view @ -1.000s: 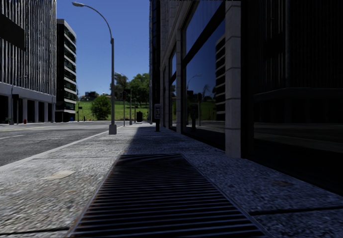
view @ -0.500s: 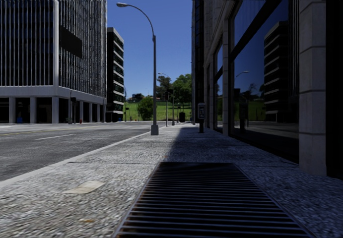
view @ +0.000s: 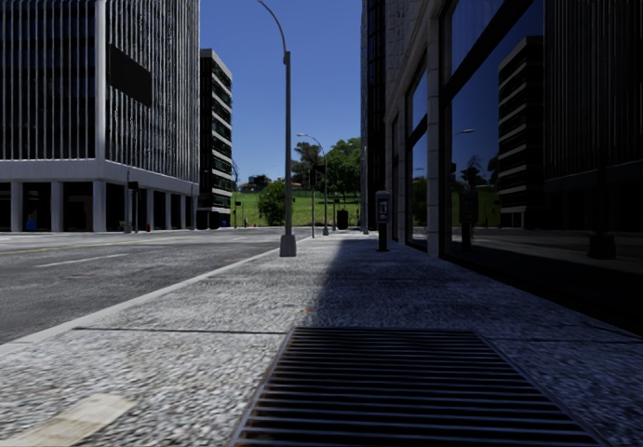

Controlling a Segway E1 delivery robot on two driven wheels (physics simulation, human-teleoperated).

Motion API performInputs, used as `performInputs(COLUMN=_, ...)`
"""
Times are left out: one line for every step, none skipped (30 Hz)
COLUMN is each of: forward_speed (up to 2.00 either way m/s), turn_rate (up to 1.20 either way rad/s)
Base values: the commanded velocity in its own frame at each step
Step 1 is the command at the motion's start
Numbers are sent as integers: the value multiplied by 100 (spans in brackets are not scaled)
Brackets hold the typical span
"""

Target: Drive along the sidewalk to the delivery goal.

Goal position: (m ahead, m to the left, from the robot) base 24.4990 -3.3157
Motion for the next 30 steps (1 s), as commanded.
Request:
performInputs(forward_speed=200, turn_rate=0)
performInputs(forward_speed=200, turn_rate=0)
performInputs(forward_speed=200, turn_rate=0)
performInputs(forward_speed=200, turn_rate=0)
performInputs(forward_speed=200, turn_rate=0)
performInputs(forward_speed=200, turn_rate=0)
performInputs(forward_speed=200, turn_rate=0)
performInputs(forward_speed=200, turn_rate=0)
performInputs(forward_speed=200, turn_rate=-14)
performInputs(forward_speed=200, turn_rate=-20)
performInputs(forward_speed=200, turn_rate=-22)
performInputs(forward_speed=200, turn_rate=-22)
performInputs(forward_speed=200, turn_rate=-22)
performInputs(forward_speed=200, turn_rate=-23)
performInputs(forward_speed=200, turn_rate=-23)
performInputs(forward_speed=200, turn_rate=-23)
performInputs(forward_speed=200, turn_rate=-23)
performInputs(forward_speed=200, turn_rate=-23)
performInputs(forward_speed=200, turn_rate=-22)
performInputs(forward_speed=200, turn_rate=0)
performInputs(forward_speed=200, turn_rate=0)
performInputs(forward_speed=200, turn_rate=0)
performInputs(forward_speed=200, turn_rate=0)
performInputs(forward_speed=200, turn_rate=0)
performInputs(forward_speed=200, turn_rate=0)
performInputs(forward_speed=200, turn_rate=0)
performInputs(forward_speed=200, turn_rate=0)
performInputs(forward_speed=200, turn_rate=0)
performInputs(forward_speed=200, turn_rate=0)
performInputs(forward_speed=200, turn_rate=0)
